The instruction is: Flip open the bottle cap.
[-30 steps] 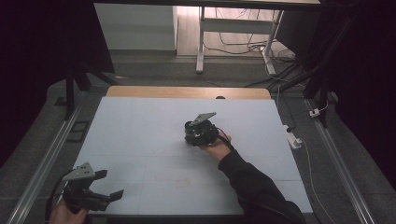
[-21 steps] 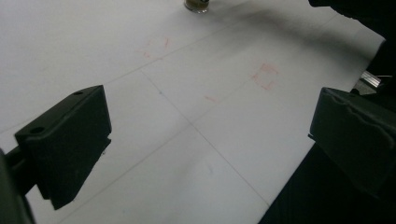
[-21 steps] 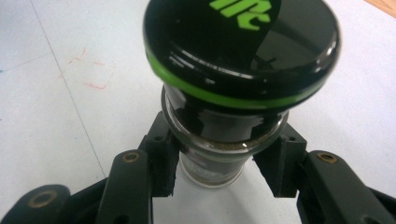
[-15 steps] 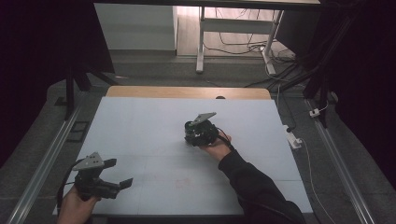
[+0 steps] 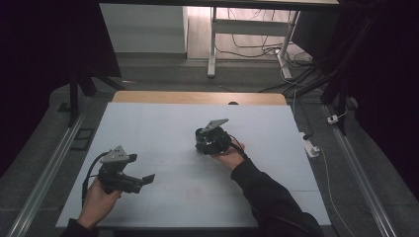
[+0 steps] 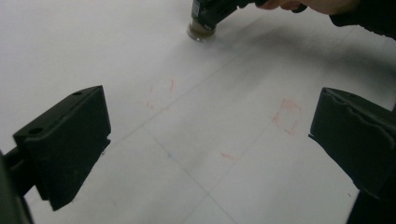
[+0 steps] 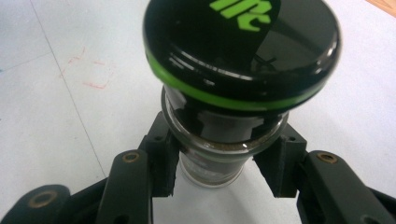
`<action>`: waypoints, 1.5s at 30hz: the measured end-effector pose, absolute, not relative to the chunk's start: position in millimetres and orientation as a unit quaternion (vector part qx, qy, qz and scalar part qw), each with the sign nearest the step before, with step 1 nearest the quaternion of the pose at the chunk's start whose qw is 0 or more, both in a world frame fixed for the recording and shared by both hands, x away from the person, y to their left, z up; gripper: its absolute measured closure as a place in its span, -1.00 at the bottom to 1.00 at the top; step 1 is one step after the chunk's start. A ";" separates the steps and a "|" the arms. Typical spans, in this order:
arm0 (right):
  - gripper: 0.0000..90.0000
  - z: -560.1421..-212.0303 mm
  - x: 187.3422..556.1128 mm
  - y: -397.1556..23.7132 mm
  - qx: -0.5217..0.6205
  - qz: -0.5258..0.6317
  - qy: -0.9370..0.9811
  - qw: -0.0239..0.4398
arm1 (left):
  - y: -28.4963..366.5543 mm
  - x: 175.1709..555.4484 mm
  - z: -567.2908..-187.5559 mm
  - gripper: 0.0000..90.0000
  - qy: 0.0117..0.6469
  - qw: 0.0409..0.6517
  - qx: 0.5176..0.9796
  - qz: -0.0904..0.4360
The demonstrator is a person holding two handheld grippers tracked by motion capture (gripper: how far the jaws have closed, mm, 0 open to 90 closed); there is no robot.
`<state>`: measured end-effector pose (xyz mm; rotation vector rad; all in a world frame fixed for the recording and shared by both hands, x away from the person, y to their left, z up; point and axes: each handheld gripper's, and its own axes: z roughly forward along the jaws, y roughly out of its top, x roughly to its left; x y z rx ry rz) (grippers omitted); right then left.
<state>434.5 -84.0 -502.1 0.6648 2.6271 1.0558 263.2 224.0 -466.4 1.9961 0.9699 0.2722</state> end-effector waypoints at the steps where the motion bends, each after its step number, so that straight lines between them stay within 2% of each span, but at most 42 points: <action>1: 0.18 -502.2 434.6 -84.0 0.227 0.361 0.897 0.116 | 219.0 268.9 -465.1 -1.00 0.386 0.437 0.804 0.114; 22: 0.18 -502.4 434.5 -84.2 0.226 0.362 0.897 0.117 | 175.9 321.9 -459.5 -1.00 0.353 0.426 0.821 0.137; 37: 0.18 -502.5 434.5 -84.2 0.226 0.363 0.897 0.116 | 156.8 361.6 -462.7 -1.00 0.327 0.444 0.827 0.106; 45: 0.18 -502.5 434.4 -84.2 0.226 0.363 0.897 0.117 | 140.4 377.7 -467.3 -1.00 0.319 0.429 0.838 0.103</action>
